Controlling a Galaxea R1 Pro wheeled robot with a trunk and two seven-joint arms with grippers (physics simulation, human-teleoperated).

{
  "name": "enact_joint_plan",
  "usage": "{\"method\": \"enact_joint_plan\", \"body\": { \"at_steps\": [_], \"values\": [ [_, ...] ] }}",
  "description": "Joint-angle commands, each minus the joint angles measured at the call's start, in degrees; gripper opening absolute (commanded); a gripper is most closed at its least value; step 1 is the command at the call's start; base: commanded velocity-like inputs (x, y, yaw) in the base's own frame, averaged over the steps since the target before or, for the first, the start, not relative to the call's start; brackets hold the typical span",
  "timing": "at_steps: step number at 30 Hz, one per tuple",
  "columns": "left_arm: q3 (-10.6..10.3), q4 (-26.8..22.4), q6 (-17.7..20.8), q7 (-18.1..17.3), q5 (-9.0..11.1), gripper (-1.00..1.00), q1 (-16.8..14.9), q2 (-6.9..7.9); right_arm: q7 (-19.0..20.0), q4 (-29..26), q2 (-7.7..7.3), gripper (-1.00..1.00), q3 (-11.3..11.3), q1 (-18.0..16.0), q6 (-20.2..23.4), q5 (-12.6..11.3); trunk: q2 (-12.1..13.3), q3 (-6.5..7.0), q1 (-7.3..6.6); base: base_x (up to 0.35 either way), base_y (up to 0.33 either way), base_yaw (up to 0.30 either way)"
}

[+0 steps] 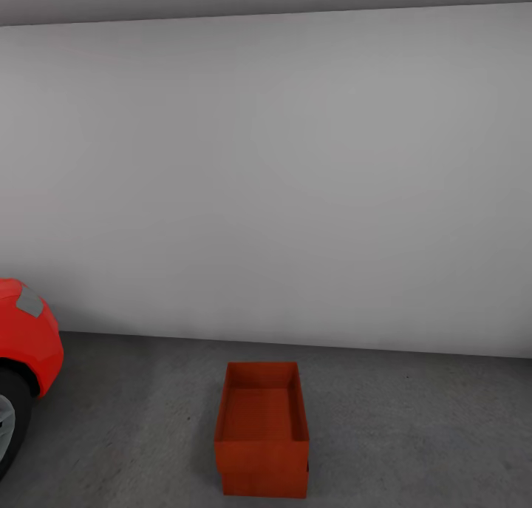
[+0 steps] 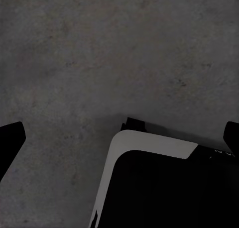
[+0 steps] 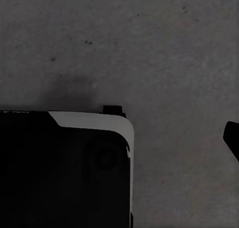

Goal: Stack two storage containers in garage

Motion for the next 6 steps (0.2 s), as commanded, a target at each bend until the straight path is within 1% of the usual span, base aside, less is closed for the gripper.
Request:
{"method": "enact_joint_plan", "body": {
  "at_steps": [1, 6],
  "values": [
    [-0.02, 0.04, -0.17, 0.07, 0.29, 1.00, -0.03, 0.00, -0.01, 0.17, 0.06, 1.00, 0.49, -0.09, -0.34, -0.51, -0.07, -0.09, 0.01, 0.000, 0.000, 0.000],
    [0.00, 0.04, -0.17, 0.07, 0.29, 1.00, -0.04, 0.00, 0.02, 0.15, -0.03, 1.00, 0.49, -0.08, -0.34, -0.51, -0.07, -0.09, 0.01, 0.000, 0.000, 0.000]
  ]
}}
